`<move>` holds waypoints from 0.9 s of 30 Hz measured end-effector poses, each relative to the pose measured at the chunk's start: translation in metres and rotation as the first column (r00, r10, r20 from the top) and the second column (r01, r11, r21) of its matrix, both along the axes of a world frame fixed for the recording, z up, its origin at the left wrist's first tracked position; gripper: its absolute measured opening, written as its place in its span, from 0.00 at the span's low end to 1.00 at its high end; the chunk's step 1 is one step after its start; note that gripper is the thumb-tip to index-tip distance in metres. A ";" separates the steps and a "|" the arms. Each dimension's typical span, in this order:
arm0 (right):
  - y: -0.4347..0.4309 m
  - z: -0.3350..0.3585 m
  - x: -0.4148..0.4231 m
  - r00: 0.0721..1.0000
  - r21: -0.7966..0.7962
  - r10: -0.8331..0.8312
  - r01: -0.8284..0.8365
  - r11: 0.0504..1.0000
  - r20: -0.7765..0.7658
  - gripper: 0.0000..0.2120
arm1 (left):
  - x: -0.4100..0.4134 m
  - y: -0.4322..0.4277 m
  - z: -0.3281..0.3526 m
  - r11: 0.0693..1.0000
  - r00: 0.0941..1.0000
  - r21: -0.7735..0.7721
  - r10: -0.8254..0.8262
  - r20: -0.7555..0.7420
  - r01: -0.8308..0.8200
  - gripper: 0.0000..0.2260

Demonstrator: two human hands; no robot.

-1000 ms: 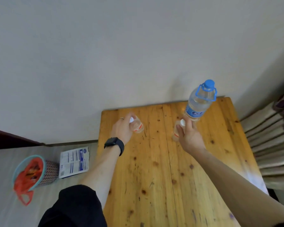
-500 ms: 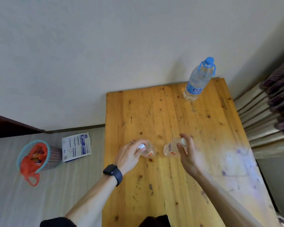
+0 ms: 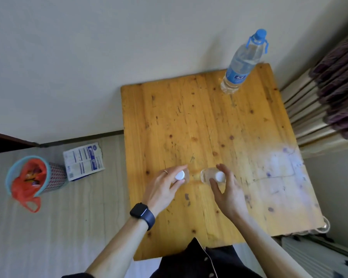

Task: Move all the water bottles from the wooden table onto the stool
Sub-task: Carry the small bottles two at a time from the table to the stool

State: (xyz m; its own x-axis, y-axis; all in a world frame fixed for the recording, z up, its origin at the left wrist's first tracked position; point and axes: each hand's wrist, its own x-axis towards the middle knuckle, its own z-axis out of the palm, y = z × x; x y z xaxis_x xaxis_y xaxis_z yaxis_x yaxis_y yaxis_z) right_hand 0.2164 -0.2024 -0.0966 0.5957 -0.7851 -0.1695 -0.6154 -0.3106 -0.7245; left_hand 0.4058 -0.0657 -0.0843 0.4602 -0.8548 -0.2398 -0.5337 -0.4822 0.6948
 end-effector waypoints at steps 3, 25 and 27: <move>-0.002 -0.005 0.004 1.000 0.021 -0.015 0.015 1.000 -0.003 0.22 | -0.005 -0.003 -0.001 0.999 0.998 0.028 0.042 -0.036 -0.041 0.21; -0.012 -0.009 0.018 0.972 0.396 -0.198 0.232 0.889 -0.125 0.21 | -0.016 -0.034 -0.025 0.971 0.954 0.151 0.216 -0.207 -0.187 0.17; -0.008 -0.006 0.016 0.967 0.399 -0.219 0.254 0.881 -0.132 0.20 | -0.015 -0.031 -0.021 0.973 0.959 0.167 0.194 -0.205 -0.161 0.17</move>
